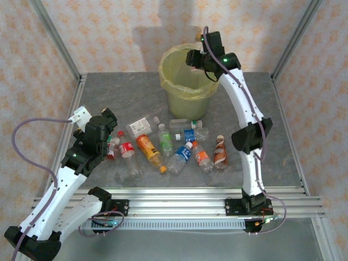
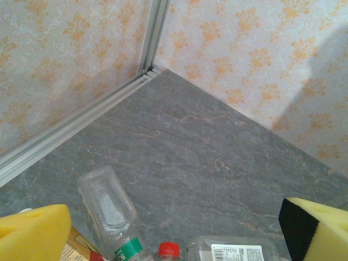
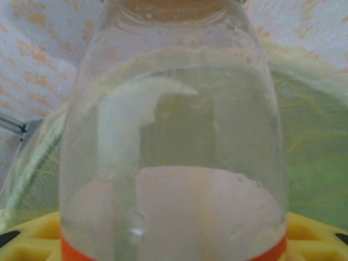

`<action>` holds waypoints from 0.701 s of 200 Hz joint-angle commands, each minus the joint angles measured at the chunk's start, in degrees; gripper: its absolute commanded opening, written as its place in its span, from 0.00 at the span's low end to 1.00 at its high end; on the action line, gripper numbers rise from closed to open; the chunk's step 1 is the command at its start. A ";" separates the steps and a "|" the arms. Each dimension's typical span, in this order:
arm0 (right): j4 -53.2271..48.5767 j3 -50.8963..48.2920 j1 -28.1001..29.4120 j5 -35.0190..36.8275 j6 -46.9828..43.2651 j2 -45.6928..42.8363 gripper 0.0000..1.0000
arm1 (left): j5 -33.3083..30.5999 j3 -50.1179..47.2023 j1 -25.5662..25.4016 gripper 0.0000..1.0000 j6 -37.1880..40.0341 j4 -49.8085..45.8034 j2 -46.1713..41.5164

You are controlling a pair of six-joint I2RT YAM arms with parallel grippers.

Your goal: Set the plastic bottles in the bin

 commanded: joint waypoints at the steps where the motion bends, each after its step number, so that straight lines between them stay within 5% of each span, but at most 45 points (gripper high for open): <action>1: -6.29 4.50 0.35 -3.09 -2.32 2.79 0.40 | -0.46 1.22 0.53 1.00 -0.32 -1.87 -0.02; 72: -7.60 3.06 0.36 -1.86 -8.10 7.07 0.42 | 0.18 1.99 0.54 1.00 -0.03 -1.59 1.56; 140: -8.41 3.07 0.38 1.86 -9.74 10.14 0.55 | -1.08 2.30 0.54 1.00 0.23 -3.01 0.78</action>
